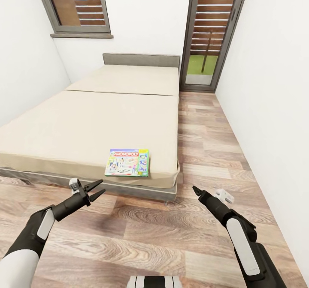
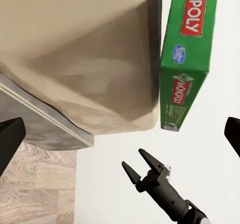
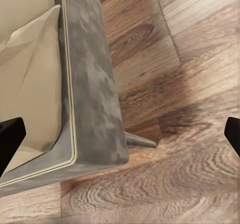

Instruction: Put all the toys in the child's room - the three board games (two on the bed and one on the table), the two jigsaw puzzles on the table, and the tennis ball on the table - inside the toy box on the table in the child's room.

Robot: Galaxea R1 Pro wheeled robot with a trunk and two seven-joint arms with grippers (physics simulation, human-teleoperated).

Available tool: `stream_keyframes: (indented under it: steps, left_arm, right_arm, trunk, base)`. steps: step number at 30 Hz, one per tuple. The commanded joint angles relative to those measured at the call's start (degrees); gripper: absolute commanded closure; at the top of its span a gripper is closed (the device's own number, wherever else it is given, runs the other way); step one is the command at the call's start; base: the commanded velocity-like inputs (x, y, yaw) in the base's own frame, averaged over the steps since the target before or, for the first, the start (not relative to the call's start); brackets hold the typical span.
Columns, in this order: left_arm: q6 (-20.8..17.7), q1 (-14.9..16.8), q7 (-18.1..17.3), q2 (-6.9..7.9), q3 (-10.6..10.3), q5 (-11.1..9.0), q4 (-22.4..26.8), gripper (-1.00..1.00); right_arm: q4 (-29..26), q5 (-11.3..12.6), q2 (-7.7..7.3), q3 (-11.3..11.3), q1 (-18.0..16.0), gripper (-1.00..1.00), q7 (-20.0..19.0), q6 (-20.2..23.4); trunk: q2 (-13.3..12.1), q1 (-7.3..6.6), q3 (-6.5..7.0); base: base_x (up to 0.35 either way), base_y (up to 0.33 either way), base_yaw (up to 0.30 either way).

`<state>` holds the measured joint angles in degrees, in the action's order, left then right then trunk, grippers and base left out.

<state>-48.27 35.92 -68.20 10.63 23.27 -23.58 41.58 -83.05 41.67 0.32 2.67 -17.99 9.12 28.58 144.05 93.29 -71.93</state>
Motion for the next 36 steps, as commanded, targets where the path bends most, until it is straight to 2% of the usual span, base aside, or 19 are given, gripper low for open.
stream_keyframes:
  steps: [1,8,36]
  left_arm:
    - [-0.3,0.0,-0.1,-0.08,0.0,-0.2,0.0,-1.00]
    - [-0.1,0.0,-0.2,-0.87,-0.1,-0.2,1.3,-1.00]
    - [-0.1,0.0,-0.2,-1.39,-0.7,-0.2,2.6,-1.00]
  right_arm:
    - [-0.1,0.6,0.03,0.1,0.0,-1.00,0.5,0.3]
    - [-0.1,0.6,0.03,0.1,0.0,-1.00,0.5,0.3]
    - [-0.1,0.6,0.03,0.1,0.0,-1.00,0.5,0.3]
  trunk:
    - [0.0,-0.01,-0.04]
    - [0.0,-0.01,-0.04]
    - [0.0,-0.01,-0.04]
  base:
    - [0.000,0.000,0.000]
    - [0.000,0.000,0.000]
    - [0.018,-0.016,0.000]
